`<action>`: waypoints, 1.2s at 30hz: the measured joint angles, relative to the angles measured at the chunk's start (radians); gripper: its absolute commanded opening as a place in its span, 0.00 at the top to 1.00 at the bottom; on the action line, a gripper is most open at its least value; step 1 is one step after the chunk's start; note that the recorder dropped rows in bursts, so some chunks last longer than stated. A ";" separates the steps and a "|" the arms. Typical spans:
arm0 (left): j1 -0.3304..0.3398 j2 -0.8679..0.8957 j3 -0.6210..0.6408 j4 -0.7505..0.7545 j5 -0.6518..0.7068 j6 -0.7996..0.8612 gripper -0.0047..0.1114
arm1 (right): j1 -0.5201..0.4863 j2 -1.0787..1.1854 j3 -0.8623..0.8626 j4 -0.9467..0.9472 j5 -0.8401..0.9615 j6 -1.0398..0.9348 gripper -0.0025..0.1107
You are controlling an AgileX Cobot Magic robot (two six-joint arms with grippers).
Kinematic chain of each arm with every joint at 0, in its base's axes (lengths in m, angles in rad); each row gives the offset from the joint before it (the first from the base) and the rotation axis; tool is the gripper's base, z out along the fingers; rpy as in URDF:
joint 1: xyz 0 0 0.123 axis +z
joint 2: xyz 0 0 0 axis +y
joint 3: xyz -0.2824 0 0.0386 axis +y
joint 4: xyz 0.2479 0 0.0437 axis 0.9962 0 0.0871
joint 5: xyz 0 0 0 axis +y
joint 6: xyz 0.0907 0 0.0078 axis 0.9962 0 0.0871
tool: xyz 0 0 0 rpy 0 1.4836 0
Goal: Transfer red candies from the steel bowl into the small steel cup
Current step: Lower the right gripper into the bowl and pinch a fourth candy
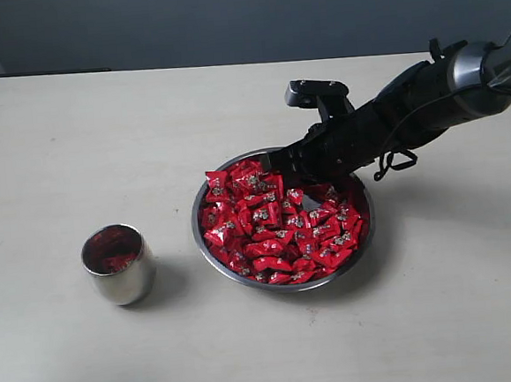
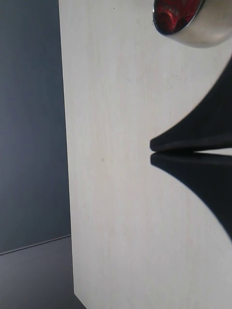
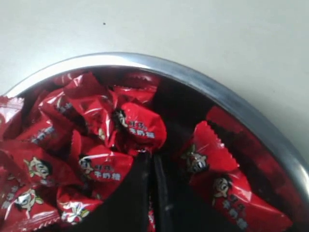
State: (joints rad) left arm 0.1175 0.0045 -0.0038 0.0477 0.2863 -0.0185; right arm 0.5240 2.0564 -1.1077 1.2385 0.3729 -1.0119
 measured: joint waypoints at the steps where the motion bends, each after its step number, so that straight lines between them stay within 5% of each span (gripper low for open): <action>1: 0.000 0.000 0.000 0.000 0.000 0.000 0.96 | 0.000 0.000 0.000 -0.003 0.000 -0.003 0.99; 17: 0.000 0.000 0.000 0.000 0.000 0.000 0.96 | 0.000 -0.047 0.000 -0.350 -0.055 0.291 0.99; 36: 0.000 0.000 0.000 0.000 0.000 0.000 0.96 | 0.000 -0.049 0.000 -0.391 0.023 0.313 0.99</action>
State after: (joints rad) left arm 0.1175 0.0045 -0.0038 0.0477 0.2863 -0.0185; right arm 0.5240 2.0073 -1.1077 0.8479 0.3958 -0.6986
